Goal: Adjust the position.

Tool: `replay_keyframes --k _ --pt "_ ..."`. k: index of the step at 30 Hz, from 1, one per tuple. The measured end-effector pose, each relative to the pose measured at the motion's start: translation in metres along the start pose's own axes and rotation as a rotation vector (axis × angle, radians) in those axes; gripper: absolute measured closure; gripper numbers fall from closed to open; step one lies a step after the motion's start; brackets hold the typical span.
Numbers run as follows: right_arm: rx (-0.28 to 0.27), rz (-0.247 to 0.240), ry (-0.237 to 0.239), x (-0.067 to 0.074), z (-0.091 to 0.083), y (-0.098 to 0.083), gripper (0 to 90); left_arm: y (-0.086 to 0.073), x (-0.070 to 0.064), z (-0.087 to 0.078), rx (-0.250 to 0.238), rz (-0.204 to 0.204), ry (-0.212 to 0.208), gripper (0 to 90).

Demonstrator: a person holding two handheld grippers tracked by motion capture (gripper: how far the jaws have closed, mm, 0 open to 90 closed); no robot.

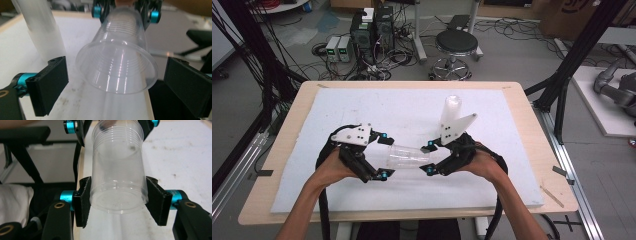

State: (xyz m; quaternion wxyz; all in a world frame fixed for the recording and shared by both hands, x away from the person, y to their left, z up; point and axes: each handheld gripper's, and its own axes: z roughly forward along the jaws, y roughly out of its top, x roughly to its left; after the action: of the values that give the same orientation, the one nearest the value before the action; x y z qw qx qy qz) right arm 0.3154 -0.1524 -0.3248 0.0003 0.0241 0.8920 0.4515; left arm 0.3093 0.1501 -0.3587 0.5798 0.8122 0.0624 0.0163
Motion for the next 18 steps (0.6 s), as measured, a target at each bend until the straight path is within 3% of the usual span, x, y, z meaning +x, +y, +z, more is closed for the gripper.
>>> replay_keyframes --k 3,7,13,18 --pt "-0.067 0.013 0.005 0.000 -0.002 -0.009 42.8 -0.008 -0.002 -0.002 -0.074 -0.009 0.007 5.7" --pt "-0.140 0.021 0.019 -0.001 -0.003 -0.019 42.8 -0.017 -0.003 0.000 -0.092 -0.019 0.008 5.7" --pt "-0.183 0.011 0.022 0.000 -0.002 -0.026 42.8 -0.025 -0.004 0.006 -0.169 -0.027 0.007 5.7" --pt "-0.225 0.013 0.023 0.001 -0.003 -0.031 42.8 -0.027 -0.006 0.012 -0.203 -0.036 -0.011 5.6"
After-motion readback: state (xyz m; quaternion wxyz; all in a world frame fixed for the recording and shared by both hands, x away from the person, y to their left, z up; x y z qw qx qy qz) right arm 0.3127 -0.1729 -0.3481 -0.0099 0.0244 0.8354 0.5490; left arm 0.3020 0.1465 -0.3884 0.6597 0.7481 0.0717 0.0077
